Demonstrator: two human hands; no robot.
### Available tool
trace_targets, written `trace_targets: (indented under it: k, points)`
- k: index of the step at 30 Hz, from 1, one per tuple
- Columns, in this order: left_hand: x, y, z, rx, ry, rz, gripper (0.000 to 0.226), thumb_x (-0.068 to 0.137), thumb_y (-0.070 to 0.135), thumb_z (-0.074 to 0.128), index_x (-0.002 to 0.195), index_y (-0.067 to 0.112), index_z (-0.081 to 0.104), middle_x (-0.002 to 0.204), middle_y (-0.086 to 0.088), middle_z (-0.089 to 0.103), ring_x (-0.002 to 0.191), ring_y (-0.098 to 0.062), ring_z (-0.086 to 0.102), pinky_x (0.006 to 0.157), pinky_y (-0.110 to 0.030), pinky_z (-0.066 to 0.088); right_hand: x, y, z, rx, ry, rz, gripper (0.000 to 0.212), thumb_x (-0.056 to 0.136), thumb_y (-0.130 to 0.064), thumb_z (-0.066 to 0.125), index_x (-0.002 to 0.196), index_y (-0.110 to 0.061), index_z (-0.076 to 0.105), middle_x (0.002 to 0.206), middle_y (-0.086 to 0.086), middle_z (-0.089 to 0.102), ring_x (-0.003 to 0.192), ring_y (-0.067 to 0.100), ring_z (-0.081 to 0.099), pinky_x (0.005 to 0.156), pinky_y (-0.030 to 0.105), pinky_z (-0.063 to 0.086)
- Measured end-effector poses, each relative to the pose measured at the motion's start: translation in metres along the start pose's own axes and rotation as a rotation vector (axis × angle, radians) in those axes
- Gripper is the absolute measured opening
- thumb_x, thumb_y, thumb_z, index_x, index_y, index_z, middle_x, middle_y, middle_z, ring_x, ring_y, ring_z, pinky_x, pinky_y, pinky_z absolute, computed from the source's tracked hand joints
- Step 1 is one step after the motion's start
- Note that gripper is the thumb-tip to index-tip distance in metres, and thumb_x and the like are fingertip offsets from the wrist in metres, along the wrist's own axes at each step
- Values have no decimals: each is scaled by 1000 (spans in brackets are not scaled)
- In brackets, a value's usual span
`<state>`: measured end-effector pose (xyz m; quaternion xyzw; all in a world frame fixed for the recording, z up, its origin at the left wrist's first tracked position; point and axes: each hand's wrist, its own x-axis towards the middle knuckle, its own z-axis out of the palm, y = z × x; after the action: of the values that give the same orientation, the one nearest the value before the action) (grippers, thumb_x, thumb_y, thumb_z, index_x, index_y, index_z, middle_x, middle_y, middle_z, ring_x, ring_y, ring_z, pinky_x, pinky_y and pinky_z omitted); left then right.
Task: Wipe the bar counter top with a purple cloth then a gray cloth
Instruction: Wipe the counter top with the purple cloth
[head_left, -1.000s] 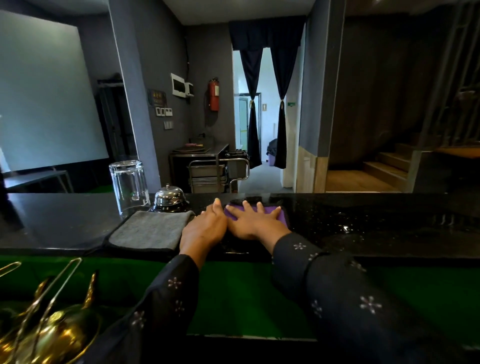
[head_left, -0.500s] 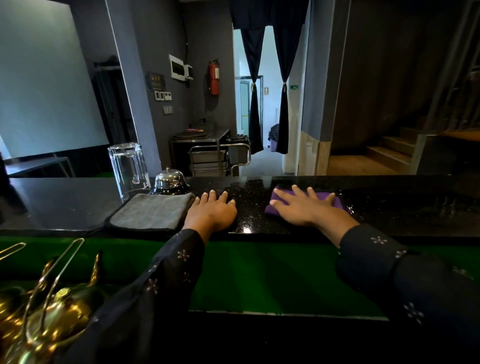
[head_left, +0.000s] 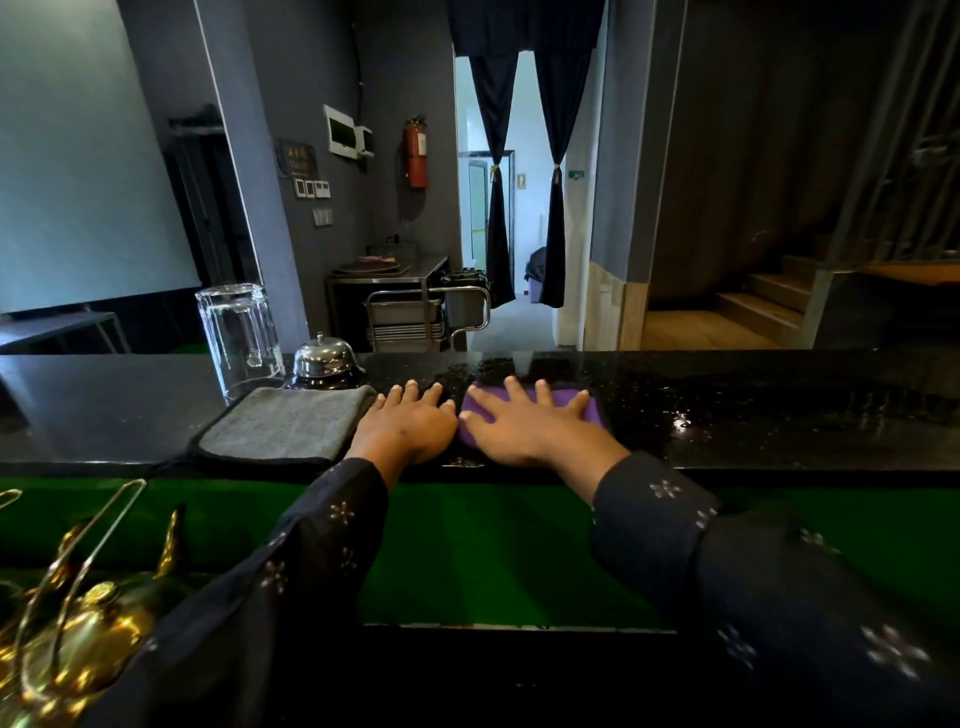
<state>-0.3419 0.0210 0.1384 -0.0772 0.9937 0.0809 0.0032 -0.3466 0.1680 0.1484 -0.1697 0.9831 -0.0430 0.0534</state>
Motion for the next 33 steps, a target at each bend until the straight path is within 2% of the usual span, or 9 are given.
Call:
trace_targets:
  k: [4,8,12,16,19,24,28,31,33]
  points:
    - [4,-3,1,-10,-3,16,57,99,43,14,152,23,6,160,-8,0,147,-26,-1,118,-43,-1,-21,28,7,-26,9,-162,58,91,-70,15,145,-56,0,161,-10,-10,148,27,-8,107,70,-10]
    - [2,0,1,-27,17,14,57,99,43,15,152,24,7,160,-8,0,147,-25,-1,118,-40,-1,0,72,-10,12,-4,13,59,92,-69,14,147,-53,1,162,-7,-8,148,29,-6,107,72,-7]
    - [-2,1,-1,-38,6,9,57,99,44,16,152,25,8,160,-8,1,147,-25,0,118,-40,-1,23,52,-11,6,-3,101,63,92,-68,14,150,-47,-1,162,0,-9,147,36,-9,106,73,-9]
    - [-4,0,-15,-19,-11,-12,64,97,50,22,152,20,5,160,-10,7,146,-28,8,117,-43,6,3,44,-4,-13,-21,-89,59,94,-66,15,148,-50,0,162,-4,-10,148,30,-9,109,67,-10]
    - [4,-1,-14,-59,11,-38,67,98,49,21,152,12,5,160,-12,4,147,-28,6,117,-42,4,-1,52,-6,-24,-54,-167,55,95,-64,16,146,-54,0,161,-9,-10,149,24,-8,111,64,-9]
    - [15,-2,1,-73,23,-20,62,100,39,14,151,5,7,159,-13,0,147,-23,0,118,-37,-1,60,20,-11,-29,-47,-152,52,97,-61,8,147,-52,-1,162,-5,-10,148,29,-9,108,68,-10]
    - [29,-12,4,-11,-5,15,58,99,32,12,151,6,8,160,-13,0,147,-25,1,118,-40,1,116,-11,-14,-52,-65,-157,54,96,-61,12,148,-50,-1,162,-3,-10,147,34,-9,105,74,-8]
    - [26,-13,1,-42,-22,12,59,100,38,13,152,11,6,160,-9,-1,147,-21,-1,118,-37,0,131,2,-18,-29,-68,-193,57,95,-64,14,149,-48,3,163,-2,-4,148,33,-6,110,68,-5]
    - [21,-11,-2,-69,-15,14,59,101,40,15,152,12,5,160,-7,-1,147,-19,-1,117,-36,-1,138,38,-19,8,-37,-134,61,92,-69,12,149,-49,7,162,-3,1,148,33,-1,111,67,-3]
